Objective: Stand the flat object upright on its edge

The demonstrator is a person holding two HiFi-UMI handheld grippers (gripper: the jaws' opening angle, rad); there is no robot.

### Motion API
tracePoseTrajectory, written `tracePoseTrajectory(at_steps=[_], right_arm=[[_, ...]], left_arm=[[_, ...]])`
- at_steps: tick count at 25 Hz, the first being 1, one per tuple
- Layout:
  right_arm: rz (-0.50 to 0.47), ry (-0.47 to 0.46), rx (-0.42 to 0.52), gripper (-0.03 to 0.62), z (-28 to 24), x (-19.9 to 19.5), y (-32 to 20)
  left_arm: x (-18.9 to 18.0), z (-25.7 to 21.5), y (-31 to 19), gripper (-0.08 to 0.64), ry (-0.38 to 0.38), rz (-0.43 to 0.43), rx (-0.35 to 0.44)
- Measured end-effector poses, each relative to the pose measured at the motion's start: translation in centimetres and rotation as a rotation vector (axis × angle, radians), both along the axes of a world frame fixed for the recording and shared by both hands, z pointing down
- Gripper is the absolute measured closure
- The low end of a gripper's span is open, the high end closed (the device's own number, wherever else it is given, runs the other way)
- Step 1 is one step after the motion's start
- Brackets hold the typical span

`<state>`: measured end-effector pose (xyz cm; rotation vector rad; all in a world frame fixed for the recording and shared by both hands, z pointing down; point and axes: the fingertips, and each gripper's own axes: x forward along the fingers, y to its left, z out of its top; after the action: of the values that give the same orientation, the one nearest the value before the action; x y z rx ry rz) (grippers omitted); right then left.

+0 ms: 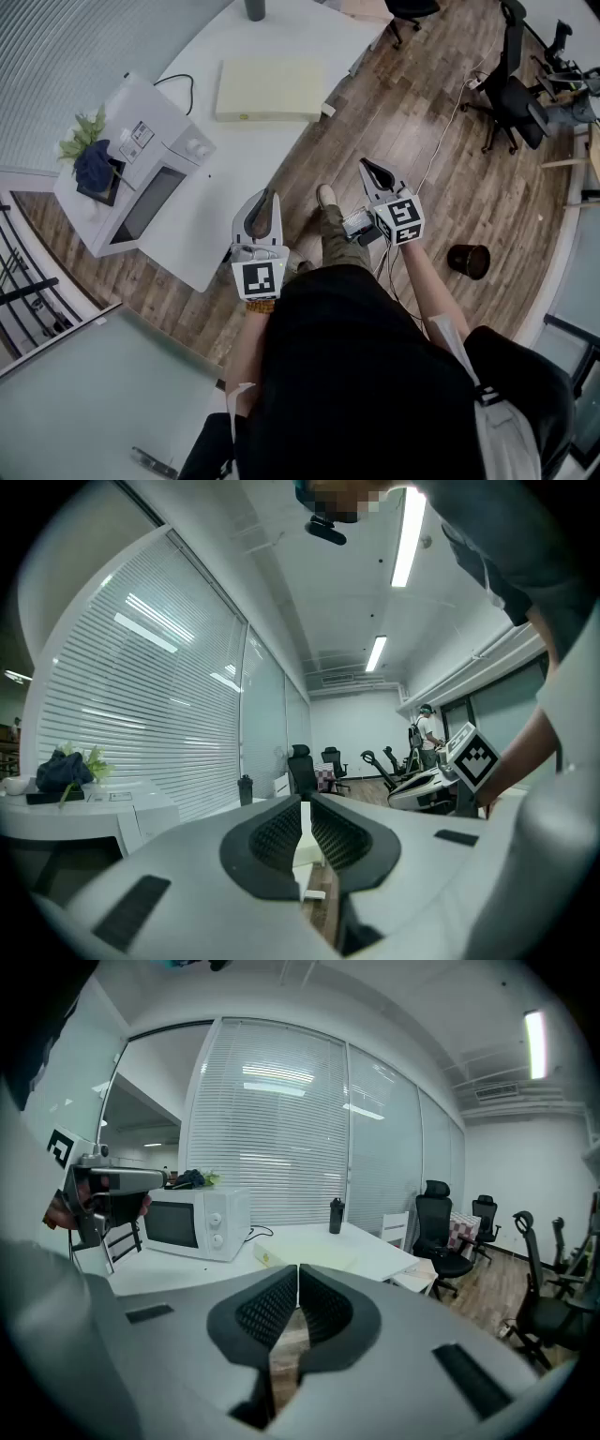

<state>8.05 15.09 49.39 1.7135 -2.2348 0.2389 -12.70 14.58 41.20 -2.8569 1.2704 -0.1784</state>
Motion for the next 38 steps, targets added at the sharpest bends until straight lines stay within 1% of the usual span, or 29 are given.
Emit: tracePoseTrajectory(at_steps=[4,10,15,19,21,26,29,34,36,38], right_arm=[[0.003,-0.001,-0.001,0.584,0.0,-0.6,0.4],[0.017,-0.016,0.017,0.583,-0.5,-0.5,-0.5],[0.011,-0.031,-0.002,0.583,0.1,0.1,-1.9],[0.001,-0.055,-0.004,0.583,0.4,1.0,-4.2],[-0.009,-0.067,-0.009,0.583,0.6,1.4,-5.5],[-0.049,-0.094,-0.044,0.583,1.3,3.0,-8.3],[-0.079,-0.133,-0.06,0.583,1.7,3.8,-10.2],[-0.128,-0.158,-0.081,0.583,2.5,4.9,-13.5],[-0.138,-0.184,-0.092,0.583,2.9,5.4,-14.7],[-0.142,-0.236,-0.105,0.583,3.4,5.7,-15.8]], left_arm=[[-0.6,-0.1,0.1,0.525,0.004,0.004,0.004],[-1.0,0.1,-0.4,0.525,-0.005,0.002,-0.002],[-1.6,-0.3,-1.7,0.525,-0.011,-0.04,0.001],[-1.5,-0.1,-3.2,0.525,-0.013,-0.083,0.001],[-1.0,0.1,-4.1,0.525,-0.011,-0.099,-0.005],[1.0,0.3,-5.7,0.525,-0.034,-0.121,-0.021],[1.7,0.4,-7.1,0.525,-0.028,-0.16,-0.031],[3.4,0.9,-9.3,0.525,-0.034,-0.209,-0.047],[4.4,1.1,-10.0,0.525,-0.04,-0.214,-0.053],[5.4,1.4,-10.7,0.525,-0.044,-0.218,-0.062]])
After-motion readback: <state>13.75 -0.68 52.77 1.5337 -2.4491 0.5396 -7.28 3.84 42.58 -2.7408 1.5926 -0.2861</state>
